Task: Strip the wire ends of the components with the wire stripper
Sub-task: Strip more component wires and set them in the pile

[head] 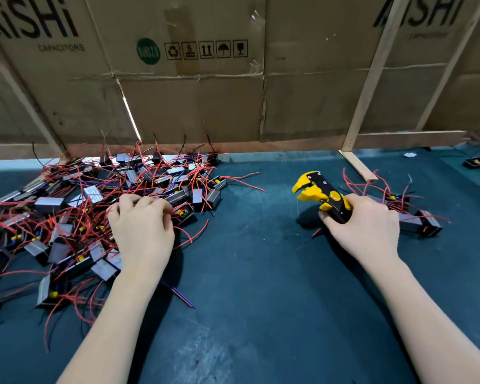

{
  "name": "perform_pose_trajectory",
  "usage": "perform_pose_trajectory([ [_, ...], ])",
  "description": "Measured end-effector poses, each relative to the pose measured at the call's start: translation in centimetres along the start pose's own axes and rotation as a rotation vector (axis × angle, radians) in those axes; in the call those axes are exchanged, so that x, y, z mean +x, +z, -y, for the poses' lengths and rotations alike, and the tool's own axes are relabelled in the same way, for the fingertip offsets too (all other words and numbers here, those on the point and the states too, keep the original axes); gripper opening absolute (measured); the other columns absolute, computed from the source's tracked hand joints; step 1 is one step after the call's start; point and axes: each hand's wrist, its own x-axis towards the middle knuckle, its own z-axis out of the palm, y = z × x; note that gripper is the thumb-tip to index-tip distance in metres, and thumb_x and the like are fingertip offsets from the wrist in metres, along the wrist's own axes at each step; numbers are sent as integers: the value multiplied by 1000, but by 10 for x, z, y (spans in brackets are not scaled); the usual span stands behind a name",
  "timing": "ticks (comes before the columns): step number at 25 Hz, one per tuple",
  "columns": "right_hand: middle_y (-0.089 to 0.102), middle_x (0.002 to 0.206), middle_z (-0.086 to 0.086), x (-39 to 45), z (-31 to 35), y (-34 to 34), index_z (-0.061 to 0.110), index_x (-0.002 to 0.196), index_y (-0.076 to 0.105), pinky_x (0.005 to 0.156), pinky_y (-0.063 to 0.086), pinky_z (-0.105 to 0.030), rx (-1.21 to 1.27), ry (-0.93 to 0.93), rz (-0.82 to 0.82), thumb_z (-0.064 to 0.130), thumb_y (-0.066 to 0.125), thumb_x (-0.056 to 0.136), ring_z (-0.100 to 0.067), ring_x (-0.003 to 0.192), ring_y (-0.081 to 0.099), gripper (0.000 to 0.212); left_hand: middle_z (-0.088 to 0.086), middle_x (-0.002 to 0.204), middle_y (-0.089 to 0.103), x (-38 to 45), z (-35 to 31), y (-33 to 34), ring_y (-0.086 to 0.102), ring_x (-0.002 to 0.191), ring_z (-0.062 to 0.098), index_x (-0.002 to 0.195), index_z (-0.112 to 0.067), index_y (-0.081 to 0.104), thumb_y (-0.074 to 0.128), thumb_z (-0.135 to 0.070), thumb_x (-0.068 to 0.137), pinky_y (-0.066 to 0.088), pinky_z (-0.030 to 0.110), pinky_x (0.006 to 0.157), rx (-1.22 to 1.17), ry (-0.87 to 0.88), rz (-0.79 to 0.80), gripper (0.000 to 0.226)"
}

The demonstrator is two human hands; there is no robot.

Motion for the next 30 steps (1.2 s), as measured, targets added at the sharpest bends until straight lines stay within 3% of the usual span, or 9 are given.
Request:
perform_pose_trajectory([
  [3, 61, 71, -2, -3, 8, -6, 19, 72, 58, 70, 44, -39, 271, -19, -74, 45, 73, 77, -30, 73, 59, 30, 9, 100, 68, 2, -2, -5, 52, 101, 37, 89, -14, 76, 73, -7, 82, 33, 43, 85, -152, 55, -181, 10],
  [7, 54, 57, 3, -7, 17, -9, 24, 67, 57, 58, 35, -14, 671, -1, 20, 47, 72, 79, -5, 58, 47, 30, 14, 104, 62, 2, -15, -16, 57, 94, 25, 101, -3, 74, 63, -3, 93, 43, 30, 89, -466, 278, -380, 13],
  [10, 63, 66, 2, -8, 21, -8, 25, 74, 66, 64, 39, -19, 814, 44, 191, 48, 71, 81, -3, 59, 48, 25, 12, 98, 67, -2, -23, -15, 60, 92, 25, 104, -1, 72, 62, -3, 94, 48, 29, 86, -457, 388, -256, 14],
  [13, 66, 70, 1, -7, 21, -8, 31, 76, 67, 71, 43, -28, 847, 65, 211, 51, 70, 81, -11, 65, 55, 21, 8, 97, 69, -6, -26, -9, 62, 96, 32, 106, -9, 71, 58, -10, 96, 51, 43, 81, -327, 275, 150, 16],
  [15, 67, 75, -6, -7, 20, -8, 29, 79, 66, 79, 49, -36, 860, 80, 232, 56, 67, 81, -22, 75, 62, 26, 4, 94, 69, -7, -24, -7, 61, 97, 29, 106, -13, 69, 55, -23, 97, 49, 43, 81, -317, 180, 256, 19],
  [19, 68, 82, -9, -6, 19, -5, 22, 82, 64, 88, 52, -51, 931, 149, 275, 61, 61, 83, -29, 83, 65, 40, -5, 73, 66, -6, -24, -11, 62, 72, 22, 91, -17, 68, 63, -27, 93, 50, 37, 72, -469, 106, 249, 11],
  [23, 71, 73, 3, 0, 16, -4, 19, 85, 64, 81, 55, -41, 1014, 226, 273, 59, 60, 86, -16, 72, 68, 41, -3, 81, 70, -5, -28, -16, 66, 76, 18, 93, -11, 69, 63, -7, 93, 49, 29, 76, -593, 18, -7, 7],
  [27, 71, 73, 0, 4, 10, -5, 15, 89, 66, 76, 50, -33, 1070, 287, 274, 58, 60, 88, -17, 71, 68, 43, -3, 91, 70, -3, -26, -22, 65, 83, 11, 103, -10, 67, 58, -8, 96, 48, 18, 81, -645, 39, -209, 12],
  [30, 71, 75, -5, 6, 9, -6, 15, 88, 65, 81, 52, -37, 1099, 305, 275, 54, 58, 90, -21, 73, 68, 40, -8, 92, 67, -3, -26, -18, 66, 82, 20, 126, -21, 55, 61, -31, 95, 51, 33, 80, -585, 15, 74, 33],
])
